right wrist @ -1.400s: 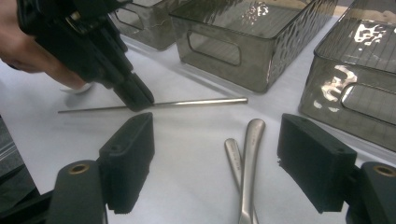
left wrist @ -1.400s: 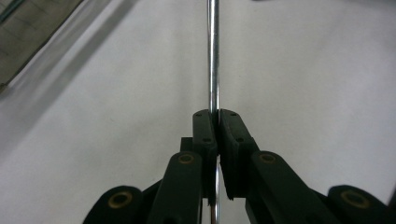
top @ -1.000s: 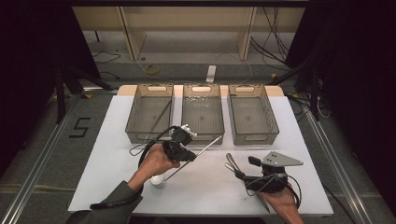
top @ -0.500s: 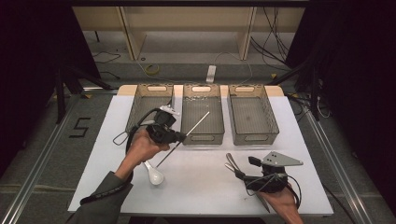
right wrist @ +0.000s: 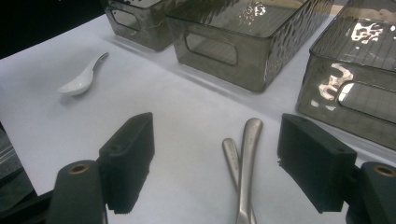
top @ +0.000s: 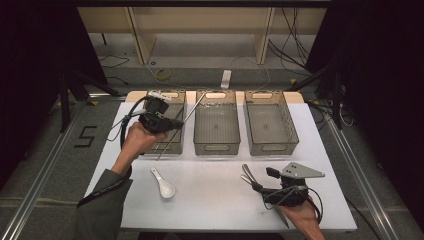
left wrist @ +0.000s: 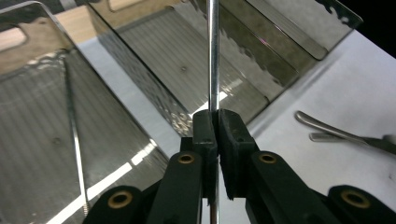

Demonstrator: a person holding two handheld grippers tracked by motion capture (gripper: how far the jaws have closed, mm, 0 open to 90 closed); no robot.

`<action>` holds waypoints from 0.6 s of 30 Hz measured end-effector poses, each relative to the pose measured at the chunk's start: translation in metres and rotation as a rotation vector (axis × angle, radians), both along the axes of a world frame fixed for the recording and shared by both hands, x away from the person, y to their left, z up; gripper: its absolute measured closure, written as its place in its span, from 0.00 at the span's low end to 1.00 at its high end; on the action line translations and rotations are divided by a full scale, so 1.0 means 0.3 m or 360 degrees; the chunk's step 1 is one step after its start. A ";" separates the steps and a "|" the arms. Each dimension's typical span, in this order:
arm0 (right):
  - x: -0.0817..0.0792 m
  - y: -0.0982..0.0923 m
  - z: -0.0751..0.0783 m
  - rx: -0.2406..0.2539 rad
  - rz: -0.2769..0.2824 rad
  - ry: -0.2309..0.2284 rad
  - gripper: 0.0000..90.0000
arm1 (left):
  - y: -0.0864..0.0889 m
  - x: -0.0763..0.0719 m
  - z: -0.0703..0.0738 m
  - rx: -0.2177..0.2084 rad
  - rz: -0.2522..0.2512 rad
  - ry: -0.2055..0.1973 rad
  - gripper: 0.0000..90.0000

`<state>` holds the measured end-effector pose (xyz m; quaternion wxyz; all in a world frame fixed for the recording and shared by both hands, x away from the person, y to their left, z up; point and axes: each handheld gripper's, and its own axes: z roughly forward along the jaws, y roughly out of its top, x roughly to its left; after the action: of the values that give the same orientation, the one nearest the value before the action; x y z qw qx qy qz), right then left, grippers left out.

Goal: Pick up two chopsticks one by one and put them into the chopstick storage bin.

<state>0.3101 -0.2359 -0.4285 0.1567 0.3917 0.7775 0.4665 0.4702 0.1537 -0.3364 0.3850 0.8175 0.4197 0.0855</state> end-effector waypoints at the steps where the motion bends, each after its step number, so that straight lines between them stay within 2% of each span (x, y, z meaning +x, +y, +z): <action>1: 0.000 0.000 0.000 0.0004 0.0000 -0.0001 0.32 | 0.010 0.009 0.003 -0.0005 0.0009 0.0003 0.95; 3: 0.001 -0.001 -0.001 0.0004 0.0000 0.0000 0.31 | 0.027 0.027 0.006 -0.0020 0.0035 0.0009 0.95; 6: 0.001 -0.001 -0.001 0.0005 0.0000 0.0000 0.31 | 0.042 0.051 0.009 -0.0006 0.0068 0.0005 0.95; 9: 0.001 -0.002 0.000 0.0004 0.0000 0.0002 0.31 | 0.066 0.079 0.020 -0.0033 0.0101 0.0003 0.95; 14: 0.001 -0.001 -0.002 0.0007 0.0000 0.0007 0.32 | 0.100 0.130 0.016 0.0005 0.0197 -0.0015 0.95; 18: 0.001 -0.002 -0.001 0.0006 0.0001 0.0005 0.31 | 0.122 0.166 -0.005 0.0017 0.0258 0.0002 0.95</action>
<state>0.3103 -0.2366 -0.4288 0.1546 0.3925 0.7769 0.4675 0.5200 0.1902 -0.3380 0.3721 0.7829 0.4844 0.1181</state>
